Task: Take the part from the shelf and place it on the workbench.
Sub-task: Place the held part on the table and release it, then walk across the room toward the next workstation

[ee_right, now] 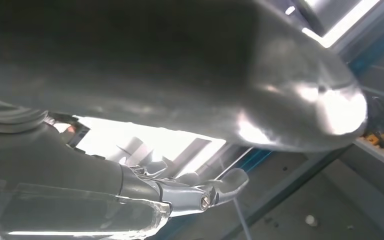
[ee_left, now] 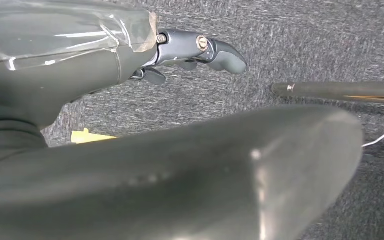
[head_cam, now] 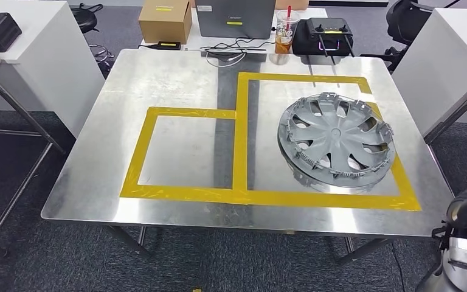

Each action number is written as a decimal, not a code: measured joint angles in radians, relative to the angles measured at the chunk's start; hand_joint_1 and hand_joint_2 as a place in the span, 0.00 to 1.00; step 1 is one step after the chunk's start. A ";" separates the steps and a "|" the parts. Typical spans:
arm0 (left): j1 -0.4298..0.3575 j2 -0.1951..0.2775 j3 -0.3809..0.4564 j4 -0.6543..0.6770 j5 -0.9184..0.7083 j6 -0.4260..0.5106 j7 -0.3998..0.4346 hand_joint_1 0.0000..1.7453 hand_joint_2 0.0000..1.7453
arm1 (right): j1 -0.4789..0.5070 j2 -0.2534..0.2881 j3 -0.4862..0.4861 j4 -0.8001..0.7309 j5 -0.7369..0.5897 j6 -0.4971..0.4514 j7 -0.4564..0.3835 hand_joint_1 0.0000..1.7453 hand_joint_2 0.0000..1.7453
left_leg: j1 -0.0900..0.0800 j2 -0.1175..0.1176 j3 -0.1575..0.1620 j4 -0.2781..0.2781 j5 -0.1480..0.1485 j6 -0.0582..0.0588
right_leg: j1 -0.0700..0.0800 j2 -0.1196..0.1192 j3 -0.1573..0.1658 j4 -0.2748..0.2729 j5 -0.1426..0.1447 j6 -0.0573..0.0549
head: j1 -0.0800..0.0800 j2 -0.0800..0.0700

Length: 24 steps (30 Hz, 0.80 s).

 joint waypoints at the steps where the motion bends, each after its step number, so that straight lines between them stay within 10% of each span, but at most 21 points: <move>1: 0.002 0.000 0.000 0.000 0.012 0.005 0.007 0.00 0.00 | 0.020 0.000 -0.004 -0.009 -0.008 0.005 -0.015 0.00 0.00 | 0.000 -0.001 -0.002 0.004 0.000 -0.001 | -0.002 -0.001 0.031 -0.055 0.021 0.010 | 0.000 0.000; 4: 0.018 -0.001 -0.013 -0.008 0.071 0.019 0.036 0.00 0.00 | 0.098 0.002 -0.016 -0.036 -0.014 0.015 -0.048 0.00 0.00 | -0.003 -0.004 -0.011 0.021 -0.005 -0.012 | -0.002 -0.003 0.138 -0.256 0.087 0.017 | 0.001 0.000; 8: 0.062 -0.001 -0.066 -0.038 0.198 0.049 0.101 0.00 0.00 | 0.215 0.015 -0.047 -0.055 -0.037 0.016 -0.047 0.00 0.00 | -0.003 -0.002 -0.023 0.049 -0.012 -0.032 | 0.001 -0.002 0.142 -0.280 0.107 -0.010 | 0.001 0.000; 14: 0.147 -0.002 -0.192 -0.084 0.449 0.144 0.236 0.00 0.00 | 0.333 0.075 -0.125 -0.018 0.054 0.159 0.052 0.00 0.00 | 0.004 0.001 -0.061 0.299 -0.218 -0.054 | 0.000 -0.005 0.106 -0.280 0.142 -0.032 | -0.011 0.000; 19: 0.269 -0.004 -0.391 -0.149 0.691 0.298 0.383 0.00 0.00 | 0.347 0.184 -0.327 0.099 0.245 0.390 0.049 0.00 0.00 | 0.002 -0.002 0.121 0.032 -0.143 -0.042 | 0.000 -0.005 0.073 -0.282 0.180 -0.015 | -0.011 0.000; 24: 0.347 -0.007 -0.530 -0.198 0.744 0.348 0.420 0.00 0.00 | 0.302 0.278 -0.594 0.230 0.470 0.527 -0.064 0.00 0.00 | -0.011 -0.001 0.107 -0.013 -0.090 -0.005 | -0.008 -0.010 0.068 -0.297 0.205 0.013 | -0.014 0.000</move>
